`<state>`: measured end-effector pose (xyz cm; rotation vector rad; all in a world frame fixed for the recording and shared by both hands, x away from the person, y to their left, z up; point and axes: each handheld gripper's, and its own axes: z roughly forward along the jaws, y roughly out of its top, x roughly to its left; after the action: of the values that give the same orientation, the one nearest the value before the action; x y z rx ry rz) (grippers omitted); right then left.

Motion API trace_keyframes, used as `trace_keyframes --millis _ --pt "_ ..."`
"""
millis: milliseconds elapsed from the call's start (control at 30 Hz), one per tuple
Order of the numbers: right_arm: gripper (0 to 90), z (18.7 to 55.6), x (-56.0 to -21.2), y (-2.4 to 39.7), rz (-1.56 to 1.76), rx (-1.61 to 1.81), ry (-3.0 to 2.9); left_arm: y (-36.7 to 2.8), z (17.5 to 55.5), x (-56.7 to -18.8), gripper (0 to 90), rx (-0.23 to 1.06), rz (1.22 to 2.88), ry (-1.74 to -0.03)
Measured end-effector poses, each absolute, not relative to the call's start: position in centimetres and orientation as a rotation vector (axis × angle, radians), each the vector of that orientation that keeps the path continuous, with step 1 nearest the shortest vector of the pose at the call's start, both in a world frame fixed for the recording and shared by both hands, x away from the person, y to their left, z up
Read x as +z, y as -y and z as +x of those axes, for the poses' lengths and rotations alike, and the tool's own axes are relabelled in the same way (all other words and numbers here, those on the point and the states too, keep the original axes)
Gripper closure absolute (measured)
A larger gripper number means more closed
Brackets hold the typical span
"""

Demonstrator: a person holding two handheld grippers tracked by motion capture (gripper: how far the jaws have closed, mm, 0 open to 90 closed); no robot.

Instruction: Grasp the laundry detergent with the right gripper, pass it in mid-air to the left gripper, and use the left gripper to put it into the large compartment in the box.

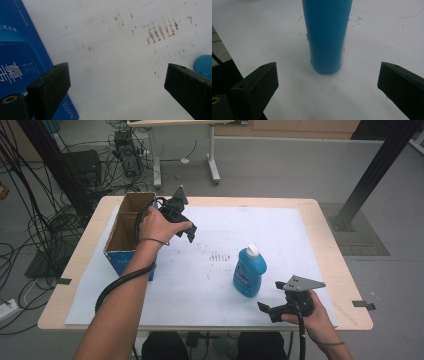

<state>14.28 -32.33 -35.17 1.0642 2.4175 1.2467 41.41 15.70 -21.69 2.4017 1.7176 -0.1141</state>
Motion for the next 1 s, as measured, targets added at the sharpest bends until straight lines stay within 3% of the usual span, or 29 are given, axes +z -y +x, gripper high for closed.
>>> trace_keyframes --millis 1000 --pt "2.6 14.2 -37.4 31.7 1.027 1.333 -2.343 -15.9 41.0 -21.8 7.2 -0.114 2.399 -1.729"
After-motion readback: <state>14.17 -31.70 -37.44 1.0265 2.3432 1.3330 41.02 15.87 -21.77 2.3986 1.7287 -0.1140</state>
